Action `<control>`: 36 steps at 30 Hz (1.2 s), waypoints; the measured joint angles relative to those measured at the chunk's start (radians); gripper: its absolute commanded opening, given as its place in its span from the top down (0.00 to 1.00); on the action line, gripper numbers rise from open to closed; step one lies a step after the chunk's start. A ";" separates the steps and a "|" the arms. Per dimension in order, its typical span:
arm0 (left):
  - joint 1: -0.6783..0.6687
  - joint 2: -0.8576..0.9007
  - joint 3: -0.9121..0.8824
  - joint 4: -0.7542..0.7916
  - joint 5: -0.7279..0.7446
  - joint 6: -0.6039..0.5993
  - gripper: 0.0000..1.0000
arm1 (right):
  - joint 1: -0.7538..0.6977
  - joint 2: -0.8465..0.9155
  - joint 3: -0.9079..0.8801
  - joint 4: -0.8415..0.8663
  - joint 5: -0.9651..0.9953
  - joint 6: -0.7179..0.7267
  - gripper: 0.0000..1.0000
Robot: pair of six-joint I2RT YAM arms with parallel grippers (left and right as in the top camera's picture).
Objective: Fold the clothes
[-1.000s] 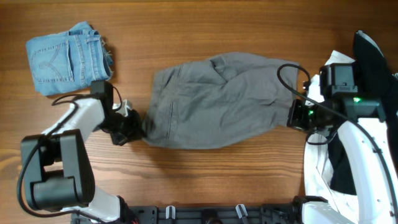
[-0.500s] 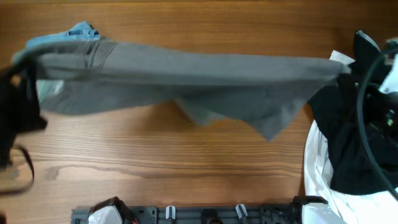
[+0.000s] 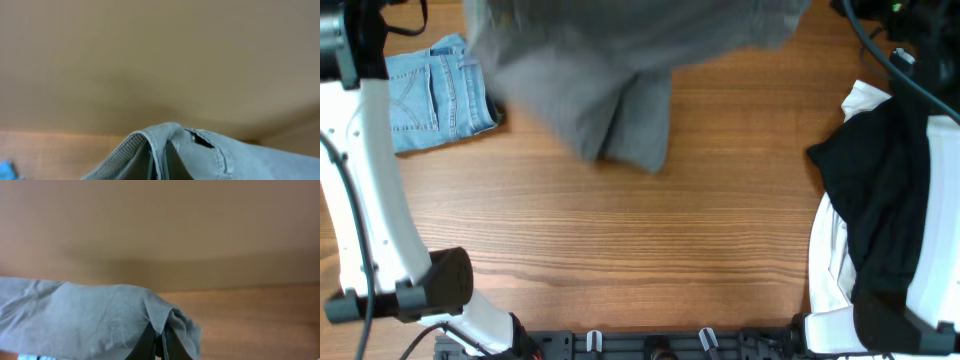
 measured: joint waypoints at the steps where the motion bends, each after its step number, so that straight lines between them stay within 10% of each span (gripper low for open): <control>1: -0.009 -0.008 0.064 -0.043 -0.016 0.008 0.96 | -0.002 -0.019 0.010 -0.011 0.005 -0.010 0.96; 12: -0.009 0.016 0.113 -0.795 -0.235 0.080 0.96 | 0.016 -0.002 -0.125 -0.493 0.004 -0.129 0.92; 21: -0.010 0.121 -0.462 -0.811 -0.261 0.085 0.96 | 0.175 0.087 -0.679 -0.473 -0.014 -0.165 0.87; 26: -0.010 0.005 -0.777 -0.814 -0.303 0.084 0.96 | 0.174 0.086 -0.778 -0.469 0.098 -0.092 0.46; 32: -0.010 -0.235 -0.861 -0.816 -0.366 0.057 0.95 | 0.174 0.083 -0.787 -0.041 0.106 -0.090 0.29; 34: -0.010 -0.277 -0.861 -0.818 -0.369 0.053 0.68 | 0.174 0.082 -0.788 0.118 0.039 -0.103 0.27; 36: -0.010 -0.313 -0.861 -0.816 -0.372 0.039 0.64 | 0.174 0.082 -0.787 0.285 -0.037 -0.101 0.26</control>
